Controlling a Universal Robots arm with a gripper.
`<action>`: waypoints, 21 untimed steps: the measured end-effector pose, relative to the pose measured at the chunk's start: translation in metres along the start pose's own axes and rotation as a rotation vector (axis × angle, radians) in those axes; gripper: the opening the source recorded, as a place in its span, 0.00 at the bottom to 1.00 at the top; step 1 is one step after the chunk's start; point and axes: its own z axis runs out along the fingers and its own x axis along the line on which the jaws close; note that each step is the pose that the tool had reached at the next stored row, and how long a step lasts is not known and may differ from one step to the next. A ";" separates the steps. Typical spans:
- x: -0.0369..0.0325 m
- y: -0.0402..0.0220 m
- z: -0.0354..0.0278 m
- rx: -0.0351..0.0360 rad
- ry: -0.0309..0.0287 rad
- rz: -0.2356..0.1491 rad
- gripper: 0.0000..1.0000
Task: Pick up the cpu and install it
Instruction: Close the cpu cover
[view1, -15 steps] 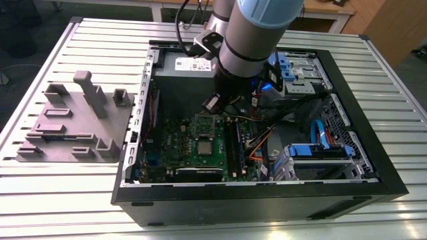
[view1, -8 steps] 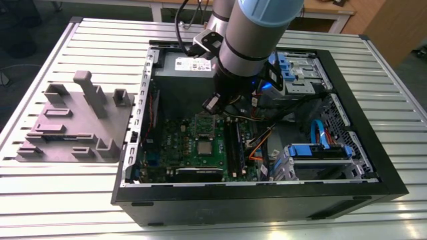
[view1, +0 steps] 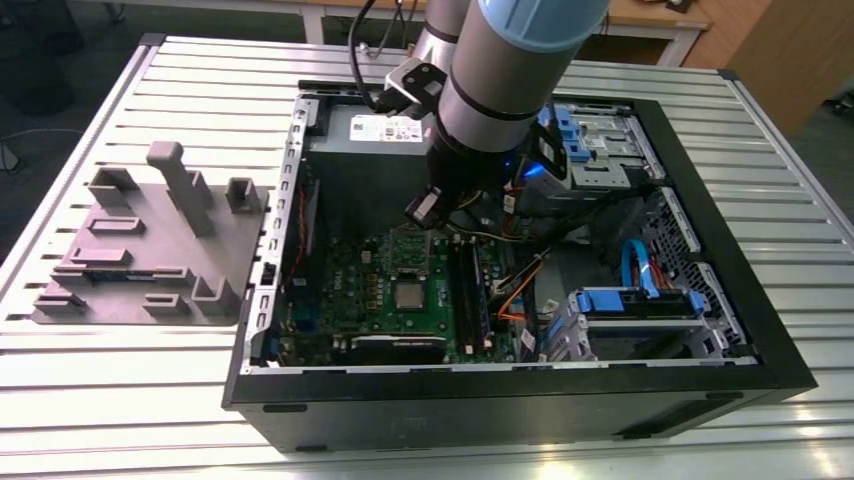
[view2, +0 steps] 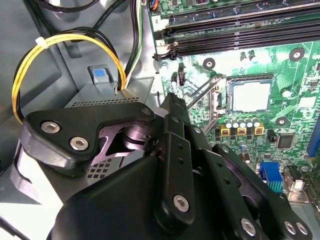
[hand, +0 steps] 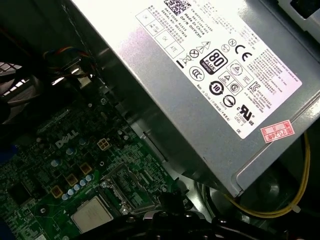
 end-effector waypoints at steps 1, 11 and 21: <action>0.0001 0.0000 -0.0002 -0.0002 0.0005 -0.003 0.10; 0.0029 -0.0022 -0.0019 0.0091 0.0185 -0.025 0.10; 0.0140 -0.0089 -0.0041 0.0208 0.0368 -0.038 0.10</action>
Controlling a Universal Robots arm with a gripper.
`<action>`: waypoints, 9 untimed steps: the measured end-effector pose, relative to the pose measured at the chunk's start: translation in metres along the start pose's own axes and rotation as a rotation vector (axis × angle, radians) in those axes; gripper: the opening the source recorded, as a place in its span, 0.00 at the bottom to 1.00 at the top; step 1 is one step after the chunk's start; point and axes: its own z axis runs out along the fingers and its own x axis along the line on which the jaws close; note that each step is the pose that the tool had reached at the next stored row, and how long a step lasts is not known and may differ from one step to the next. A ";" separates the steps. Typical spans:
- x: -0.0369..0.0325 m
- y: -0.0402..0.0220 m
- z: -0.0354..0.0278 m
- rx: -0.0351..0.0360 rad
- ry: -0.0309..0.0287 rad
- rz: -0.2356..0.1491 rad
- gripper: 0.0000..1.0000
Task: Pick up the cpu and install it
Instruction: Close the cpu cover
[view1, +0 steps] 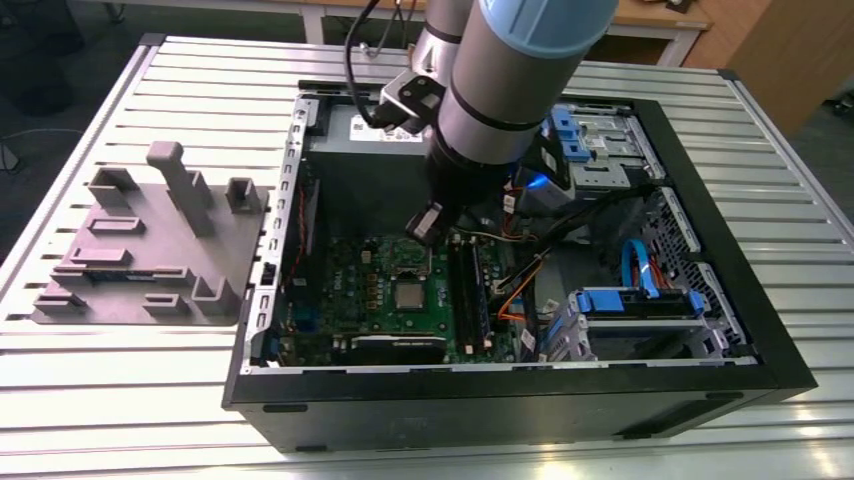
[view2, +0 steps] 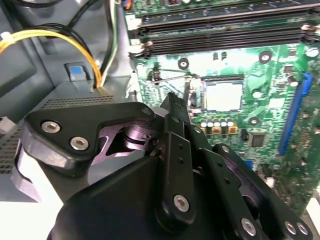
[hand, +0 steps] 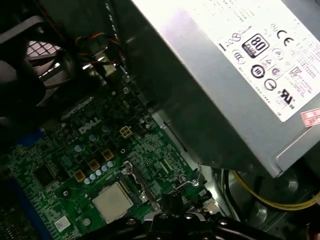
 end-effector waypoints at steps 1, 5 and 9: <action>0.0019 -0.0010 -0.0002 -0.0001 0.0002 -0.001 0.10; 0.0101 -0.0055 -0.0013 -0.0003 0.0012 -0.007 0.10; 0.0172 -0.0096 -0.0019 -0.0007 0.0021 -0.013 0.10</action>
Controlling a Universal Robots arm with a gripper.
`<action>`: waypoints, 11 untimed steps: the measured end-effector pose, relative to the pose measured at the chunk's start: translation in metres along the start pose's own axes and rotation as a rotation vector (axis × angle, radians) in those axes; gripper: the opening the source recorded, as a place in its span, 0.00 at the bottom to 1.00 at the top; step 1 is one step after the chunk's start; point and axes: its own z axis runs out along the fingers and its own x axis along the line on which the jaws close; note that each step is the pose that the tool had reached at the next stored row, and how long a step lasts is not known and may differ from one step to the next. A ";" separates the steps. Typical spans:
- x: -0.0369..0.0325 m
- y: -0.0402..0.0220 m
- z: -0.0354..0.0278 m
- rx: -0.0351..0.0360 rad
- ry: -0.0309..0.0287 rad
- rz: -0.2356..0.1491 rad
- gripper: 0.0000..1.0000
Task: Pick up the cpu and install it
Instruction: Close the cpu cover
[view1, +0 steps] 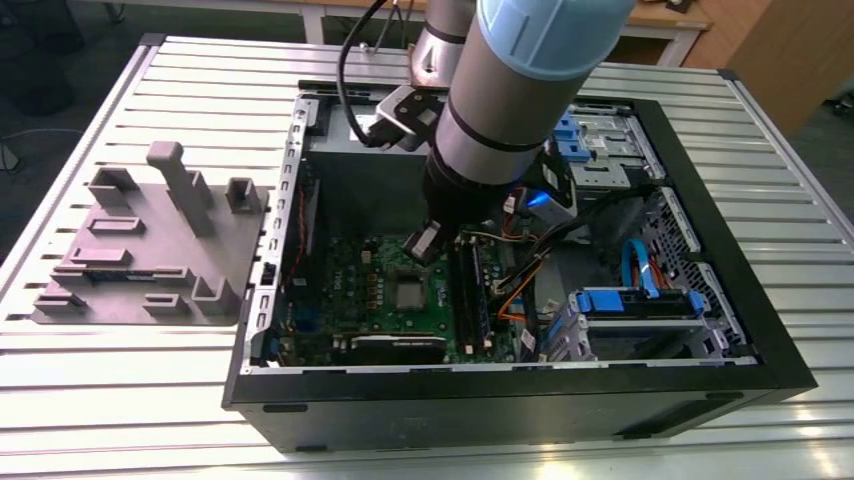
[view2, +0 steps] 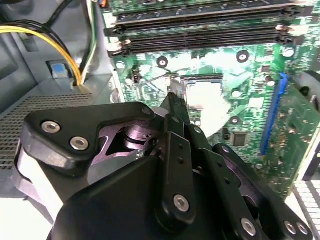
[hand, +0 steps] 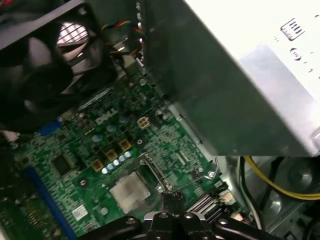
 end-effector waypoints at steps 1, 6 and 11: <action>0.0004 -0.0002 0.0000 -0.0001 0.0002 -0.001 0.10; 0.0004 -0.0003 0.0003 -0.0002 0.0007 -0.003 0.10; 0.0004 -0.0003 0.0004 -0.0002 0.0007 -0.004 0.10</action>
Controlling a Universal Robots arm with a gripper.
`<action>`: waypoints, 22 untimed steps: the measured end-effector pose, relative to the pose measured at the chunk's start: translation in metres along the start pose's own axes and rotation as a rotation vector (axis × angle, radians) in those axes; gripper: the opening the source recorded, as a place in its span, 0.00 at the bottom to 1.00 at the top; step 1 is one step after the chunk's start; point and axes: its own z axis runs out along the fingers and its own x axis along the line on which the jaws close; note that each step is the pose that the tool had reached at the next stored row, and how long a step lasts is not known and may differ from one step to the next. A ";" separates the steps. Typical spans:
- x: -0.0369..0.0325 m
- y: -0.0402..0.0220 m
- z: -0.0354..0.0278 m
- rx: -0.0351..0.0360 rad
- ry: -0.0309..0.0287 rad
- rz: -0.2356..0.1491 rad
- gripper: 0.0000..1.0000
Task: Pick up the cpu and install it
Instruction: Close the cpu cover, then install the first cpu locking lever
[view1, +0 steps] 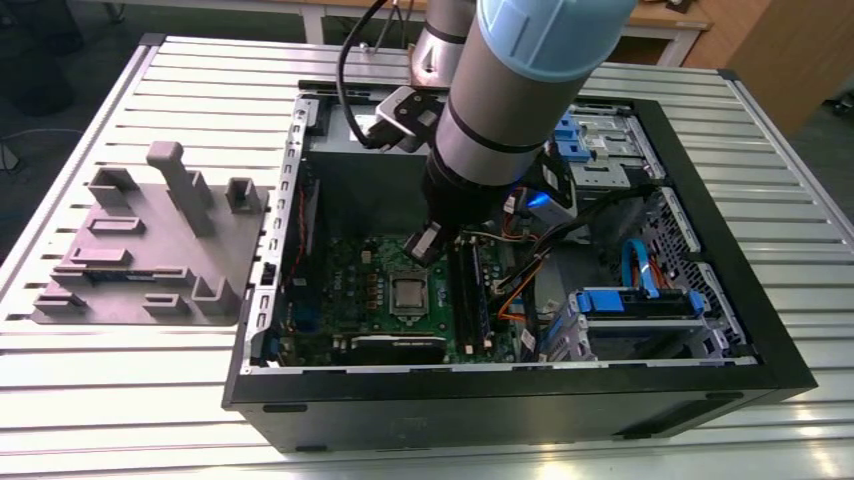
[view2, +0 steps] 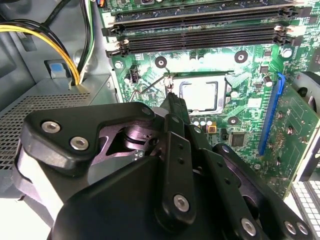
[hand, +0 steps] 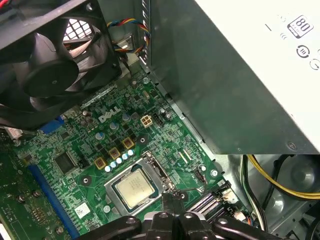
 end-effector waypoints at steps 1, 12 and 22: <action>0.0000 0.0000 0.0000 0.0000 0.0000 0.000 0.10; -0.0015 -0.0020 0.0000 -0.0001 -0.0002 -0.001 0.10; -0.0241 -0.0121 0.0003 -0.0001 0.0002 -0.001 0.10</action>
